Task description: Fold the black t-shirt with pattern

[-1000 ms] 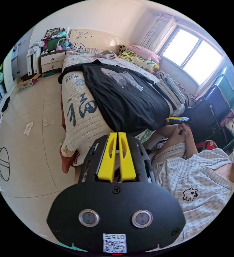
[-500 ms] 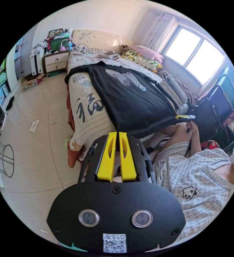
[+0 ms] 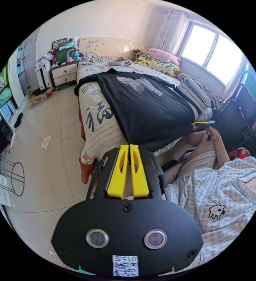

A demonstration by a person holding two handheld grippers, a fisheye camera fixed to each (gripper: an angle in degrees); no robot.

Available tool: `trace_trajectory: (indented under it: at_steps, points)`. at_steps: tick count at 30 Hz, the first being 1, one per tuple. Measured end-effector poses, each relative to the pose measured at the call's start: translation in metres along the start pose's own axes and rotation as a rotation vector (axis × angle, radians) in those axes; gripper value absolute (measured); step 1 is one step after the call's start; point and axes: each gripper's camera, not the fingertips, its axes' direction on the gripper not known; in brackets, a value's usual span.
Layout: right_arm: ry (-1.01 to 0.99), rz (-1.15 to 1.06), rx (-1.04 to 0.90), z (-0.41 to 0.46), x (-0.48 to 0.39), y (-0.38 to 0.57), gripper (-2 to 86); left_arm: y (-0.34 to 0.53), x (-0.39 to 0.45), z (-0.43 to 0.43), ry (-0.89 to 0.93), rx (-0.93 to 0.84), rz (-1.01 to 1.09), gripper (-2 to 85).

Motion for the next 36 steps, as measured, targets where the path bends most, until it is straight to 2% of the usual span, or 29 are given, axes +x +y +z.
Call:
trace_trajectory:
  at_steps: [4,9,13,16,18,20,21,23,25,27,30,32,36]
  points:
    - [-0.039,0.043,-0.01,-0.003,0.001,-0.01,0.1,0.005,-0.001,0.023,-0.039,-0.053,-0.033,-0.3]
    - [0.037,0.082,-0.028,-0.01,-0.005,-0.018,0.4,0.009,0.002,0.068,-0.05,-0.188,-0.05,0.2]
    - [0.004,0.08,0.124,-0.05,-0.015,-0.023,-0.2,0.028,0.007,0.062,-0.12,-0.143,-0.067,1.1]
    - [0.101,0.021,0.323,-0.097,-0.037,-0.035,-0.4,0.041,0.014,0.029,-0.201,0.025,-0.097,2.6]
    - [0.183,-0.025,0.481,-0.127,-0.056,-0.044,-0.5,0.049,0.028,0.0,-0.25,0.229,-0.101,4.4]
    - [0.286,-0.092,0.715,-0.159,-0.084,-0.058,-0.5,0.06,0.057,-0.032,-0.328,0.544,-0.079,5.1]
    - [0.312,-0.111,0.762,-0.164,-0.091,-0.063,-0.5,0.062,0.065,-0.036,-0.34,0.612,-0.068,4.5]
    - [0.409,-0.167,0.88,-0.175,-0.112,-0.092,-0.6,0.058,0.093,-0.041,-0.32,0.814,-0.052,1.9]
    - [0.449,-0.186,0.936,-0.175,-0.12,-0.121,-0.6,0.036,0.107,-0.03,-0.227,0.86,0.0,1.1]
    - [0.474,-0.23,0.912,-0.171,-0.121,-0.161,-0.6,0.0,0.119,-0.009,-0.132,0.826,0.058,1.3]
    - [0.42,-0.217,0.783,-0.16,-0.099,-0.242,-0.7,-0.076,0.15,0.043,-0.052,0.686,0.194,1.5]
    - [0.357,-0.181,0.672,-0.152,-0.07,-0.308,-0.5,-0.139,0.181,0.098,-0.028,0.55,0.284,1.2]
    - [0.351,-0.164,0.463,-0.137,-0.029,-0.405,0.0,-0.224,0.226,0.191,0.071,0.37,0.43,0.5]
